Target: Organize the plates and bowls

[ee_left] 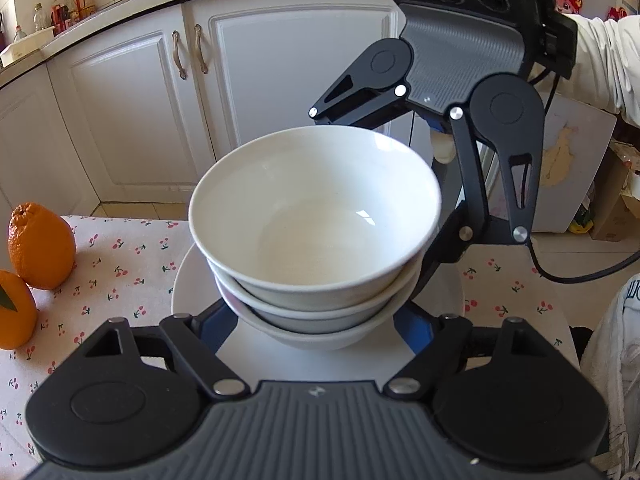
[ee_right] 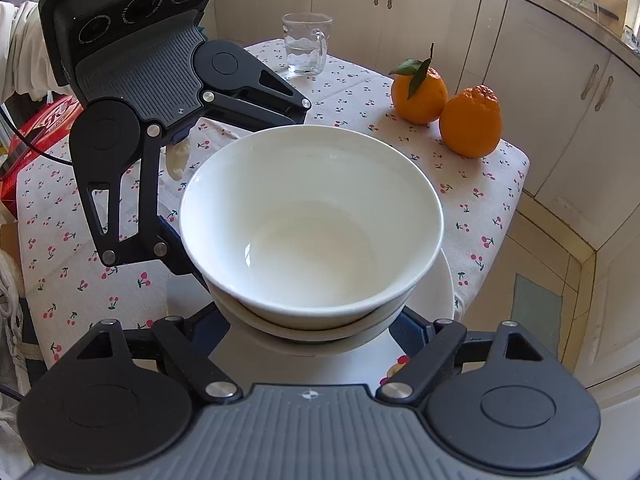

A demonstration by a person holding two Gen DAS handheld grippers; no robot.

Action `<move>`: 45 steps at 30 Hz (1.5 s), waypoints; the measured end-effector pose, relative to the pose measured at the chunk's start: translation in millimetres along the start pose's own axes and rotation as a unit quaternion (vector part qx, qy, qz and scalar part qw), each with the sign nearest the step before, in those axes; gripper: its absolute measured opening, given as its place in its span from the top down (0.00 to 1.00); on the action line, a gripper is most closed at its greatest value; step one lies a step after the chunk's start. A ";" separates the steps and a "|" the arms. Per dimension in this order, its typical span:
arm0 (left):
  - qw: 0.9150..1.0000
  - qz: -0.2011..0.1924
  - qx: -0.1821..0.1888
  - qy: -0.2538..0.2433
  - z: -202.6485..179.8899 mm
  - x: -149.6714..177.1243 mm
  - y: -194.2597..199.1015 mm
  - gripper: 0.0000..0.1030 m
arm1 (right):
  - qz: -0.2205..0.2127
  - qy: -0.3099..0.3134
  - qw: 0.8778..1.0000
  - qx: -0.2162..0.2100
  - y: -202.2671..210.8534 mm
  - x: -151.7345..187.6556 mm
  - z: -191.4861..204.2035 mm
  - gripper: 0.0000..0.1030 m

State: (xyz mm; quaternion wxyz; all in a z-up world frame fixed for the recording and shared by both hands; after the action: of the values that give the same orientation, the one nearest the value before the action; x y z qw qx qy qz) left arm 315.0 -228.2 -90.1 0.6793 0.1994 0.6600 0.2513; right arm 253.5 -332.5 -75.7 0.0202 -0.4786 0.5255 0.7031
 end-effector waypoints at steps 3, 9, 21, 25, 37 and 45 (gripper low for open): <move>1.000 -0.002 -0.008 -0.004 -2.6 1.4 1.4 0.17 | -0.001 0.001 1.000 0.001 -0.3 0.7 0.2 0.13; 0.999 -0.006 -0.041 -0.006 -8.6 1.7 12.2 0.09 | -0.014 -0.006 1.000 0.009 6.2 -2.3 3.9 0.00; 0.984 -0.031 -0.176 0.017 -32.9 2.8 58.6 0.03 | -0.014 -0.025 0.995 0.091 39.1 -4.7 32.8 0.00; 0.975 -0.062 -0.206 0.053 -44.6 0.8 73.9 0.03 | -0.010 -0.036 0.991 0.128 47.5 -1.9 48.5 0.00; 0.905 -0.095 -0.383 0.159 -91.0 1.7 111.0 0.01 | -0.052 -0.169 0.944 0.279 65.6 11.3 88.6 0.00; 0.876 -0.093 -0.411 0.235 -118.4 2.4 141.0 0.01 | -0.075 -0.276 0.874 0.393 88.7 26.4 128.7 0.00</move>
State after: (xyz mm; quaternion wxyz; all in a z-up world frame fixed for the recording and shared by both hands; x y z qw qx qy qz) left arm 185.9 -122.0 -12.9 0.5455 -0.2249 0.6527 0.4752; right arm 108.2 -287.1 -31.5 0.4034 -0.2555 0.6942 0.5386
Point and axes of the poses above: each gripper's, at about its wrist camera, not at the fingertips, and y roughly against the way its jaws point, z to its left, x to its underside, the point moved 4 cm from there along -y, roughly the way its jaws point, and after that the axes turned 9 degrees about -z, right-handed, at the moved point
